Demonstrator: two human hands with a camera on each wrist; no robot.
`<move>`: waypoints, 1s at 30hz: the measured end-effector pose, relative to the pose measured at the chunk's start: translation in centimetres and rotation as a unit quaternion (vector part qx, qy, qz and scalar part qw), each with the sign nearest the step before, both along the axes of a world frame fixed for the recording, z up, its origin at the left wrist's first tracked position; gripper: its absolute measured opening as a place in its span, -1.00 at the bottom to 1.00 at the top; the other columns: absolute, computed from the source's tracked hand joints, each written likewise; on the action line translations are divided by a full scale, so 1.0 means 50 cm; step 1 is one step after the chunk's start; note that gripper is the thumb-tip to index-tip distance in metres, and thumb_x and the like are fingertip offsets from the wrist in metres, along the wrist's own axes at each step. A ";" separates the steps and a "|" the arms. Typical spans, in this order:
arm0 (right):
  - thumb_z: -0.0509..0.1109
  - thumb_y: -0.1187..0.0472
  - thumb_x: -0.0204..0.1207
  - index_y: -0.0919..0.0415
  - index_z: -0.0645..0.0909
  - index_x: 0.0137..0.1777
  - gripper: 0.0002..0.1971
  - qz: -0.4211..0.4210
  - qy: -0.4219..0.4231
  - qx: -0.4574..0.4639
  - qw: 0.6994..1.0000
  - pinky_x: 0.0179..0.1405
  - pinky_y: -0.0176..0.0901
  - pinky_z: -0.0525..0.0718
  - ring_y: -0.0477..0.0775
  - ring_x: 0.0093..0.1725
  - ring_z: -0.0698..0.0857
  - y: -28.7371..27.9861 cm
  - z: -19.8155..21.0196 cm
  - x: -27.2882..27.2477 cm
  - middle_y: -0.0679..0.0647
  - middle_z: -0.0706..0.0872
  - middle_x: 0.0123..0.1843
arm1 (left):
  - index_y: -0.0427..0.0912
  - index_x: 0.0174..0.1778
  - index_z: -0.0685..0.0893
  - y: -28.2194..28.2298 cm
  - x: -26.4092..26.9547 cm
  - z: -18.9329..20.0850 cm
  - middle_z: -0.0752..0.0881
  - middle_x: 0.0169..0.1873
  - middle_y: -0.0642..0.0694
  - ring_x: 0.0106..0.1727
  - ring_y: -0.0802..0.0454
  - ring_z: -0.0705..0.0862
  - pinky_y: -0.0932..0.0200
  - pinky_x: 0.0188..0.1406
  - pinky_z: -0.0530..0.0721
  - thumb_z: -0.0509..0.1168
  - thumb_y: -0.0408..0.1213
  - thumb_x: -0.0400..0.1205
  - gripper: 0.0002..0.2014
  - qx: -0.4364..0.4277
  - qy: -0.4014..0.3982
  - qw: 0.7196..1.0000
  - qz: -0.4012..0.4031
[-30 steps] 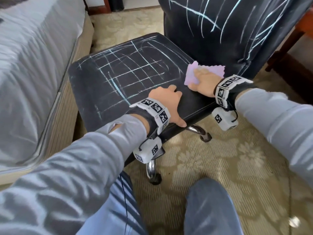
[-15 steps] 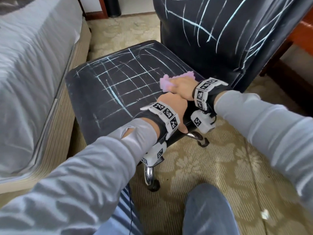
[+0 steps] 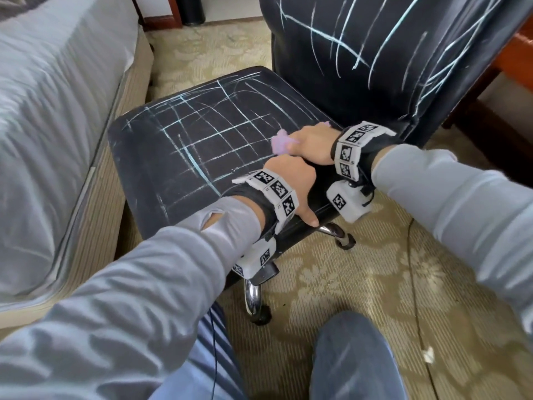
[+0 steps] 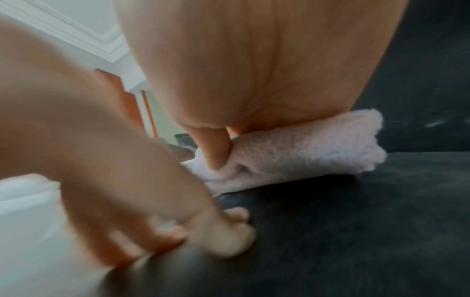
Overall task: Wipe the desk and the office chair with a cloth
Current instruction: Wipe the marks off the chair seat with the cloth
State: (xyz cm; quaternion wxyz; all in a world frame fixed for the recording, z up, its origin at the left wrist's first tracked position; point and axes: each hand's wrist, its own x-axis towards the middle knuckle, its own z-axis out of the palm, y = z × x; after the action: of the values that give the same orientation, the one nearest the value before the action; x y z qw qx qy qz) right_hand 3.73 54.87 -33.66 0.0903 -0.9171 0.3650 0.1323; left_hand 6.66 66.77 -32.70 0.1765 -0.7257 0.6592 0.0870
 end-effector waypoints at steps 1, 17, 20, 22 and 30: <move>0.06 0.07 0.74 0.27 0.60 0.30 -0.61 0.039 0.013 0.003 0.999 0.44 0.25 0.39 0.36 0.33 0.59 0.006 -0.001 -0.007 0.28 0.67 0.30 | -0.09 -0.11 0.54 0.001 0.000 0.000 0.51 -0.38 0.03 -0.20 -0.03 0.57 0.10 -0.28 0.50 0.47 0.48 0.30 -0.32 0.001 0.004 1.000 0.003; 0.18 -0.22 0.55 0.17 0.54 -0.21 -0.56 0.056 0.006 0.087 0.995 0.13 0.02 0.48 0.24 0.04 0.60 0.050 0.066 -0.015 0.17 0.66 -0.07 | -0.12 0.27 0.66 0.022 0.015 -0.042 0.71 0.12 -0.06 0.08 -0.11 0.69 0.01 -0.02 0.69 0.36 0.54 0.36 -0.16 -0.051 -0.008 0.999 0.002; 0.08 -0.38 0.32 0.32 0.64 0.11 -0.23 -0.013 0.043 0.031 0.998 0.35 0.05 0.47 0.33 0.27 0.60 -0.010 0.085 -0.045 0.30 0.66 0.21 | -0.12 0.38 0.59 0.024 0.014 -0.037 0.66 0.30 -0.09 0.18 -0.16 0.69 -0.03 -0.01 0.68 0.30 0.56 0.39 -0.11 -0.044 -0.027 0.999 -0.017; 0.04 -0.36 0.21 0.35 0.64 0.20 -0.14 -0.055 0.047 0.010 0.997 0.39 0.05 0.47 0.36 0.31 0.60 -0.024 0.080 -0.056 0.30 0.67 0.24 | -0.12 0.41 0.57 0.023 0.015 -0.032 0.64 0.36 -0.10 0.21 -0.17 0.69 -0.02 -0.02 0.67 0.29 0.57 0.39 -0.09 -0.040 -0.036 0.998 -0.032; 0.14 -0.24 0.51 0.28 0.63 -0.01 -0.46 -0.008 0.019 0.021 1.000 0.20 0.01 0.52 0.36 0.20 0.63 0.029 0.049 -0.001 0.28 0.69 0.19 | -0.15 0.40 0.60 0.030 0.006 -0.028 0.68 0.23 -0.11 0.12 -0.13 0.70 0.03 -0.18 0.54 0.32 0.51 0.44 -0.15 -0.046 -0.046 0.998 -0.026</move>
State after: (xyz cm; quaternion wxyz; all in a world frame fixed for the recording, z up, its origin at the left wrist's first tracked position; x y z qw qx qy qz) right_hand 3.66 56.33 -31.23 0.1034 -0.9096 0.3708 0.1562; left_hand 6.96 68.26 -34.09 0.1752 -0.7189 0.6724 0.0182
